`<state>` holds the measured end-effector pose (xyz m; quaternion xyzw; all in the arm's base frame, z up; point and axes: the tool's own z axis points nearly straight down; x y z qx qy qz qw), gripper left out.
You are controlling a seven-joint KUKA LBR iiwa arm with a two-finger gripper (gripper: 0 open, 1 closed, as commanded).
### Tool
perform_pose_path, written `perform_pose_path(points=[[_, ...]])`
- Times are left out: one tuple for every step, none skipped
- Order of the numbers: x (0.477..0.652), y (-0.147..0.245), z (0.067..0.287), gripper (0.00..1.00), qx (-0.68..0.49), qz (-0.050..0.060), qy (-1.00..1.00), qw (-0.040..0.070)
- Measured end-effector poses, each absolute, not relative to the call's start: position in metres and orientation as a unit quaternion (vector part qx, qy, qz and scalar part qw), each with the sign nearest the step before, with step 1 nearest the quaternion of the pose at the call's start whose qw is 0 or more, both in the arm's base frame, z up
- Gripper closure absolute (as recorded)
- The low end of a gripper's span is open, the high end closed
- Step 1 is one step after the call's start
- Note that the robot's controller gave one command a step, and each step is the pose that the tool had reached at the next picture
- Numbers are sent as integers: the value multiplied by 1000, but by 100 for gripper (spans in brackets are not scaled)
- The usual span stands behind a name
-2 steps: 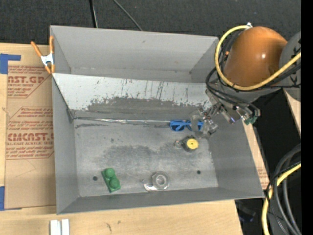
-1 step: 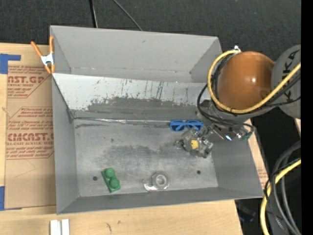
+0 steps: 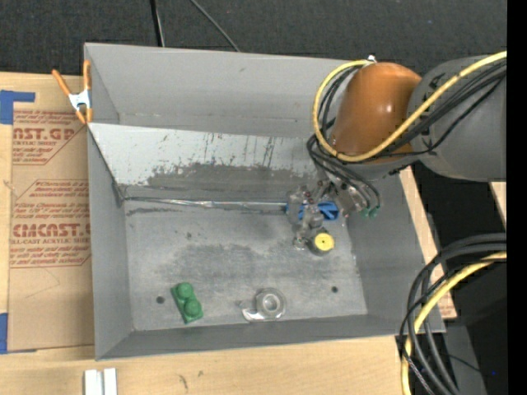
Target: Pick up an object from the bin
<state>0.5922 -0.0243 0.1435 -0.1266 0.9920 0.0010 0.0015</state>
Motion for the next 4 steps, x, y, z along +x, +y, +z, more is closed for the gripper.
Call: perform_pose_path(points=[[543, -97, 127, 100, -187, -1, 982, -1], [545, -94, 128, 0, -189, 0, 982, 1], [582, -77, 68, 0, -302, 1, 953, 0], [588, -132, 78, 0, -272, -1, 962, 1]])
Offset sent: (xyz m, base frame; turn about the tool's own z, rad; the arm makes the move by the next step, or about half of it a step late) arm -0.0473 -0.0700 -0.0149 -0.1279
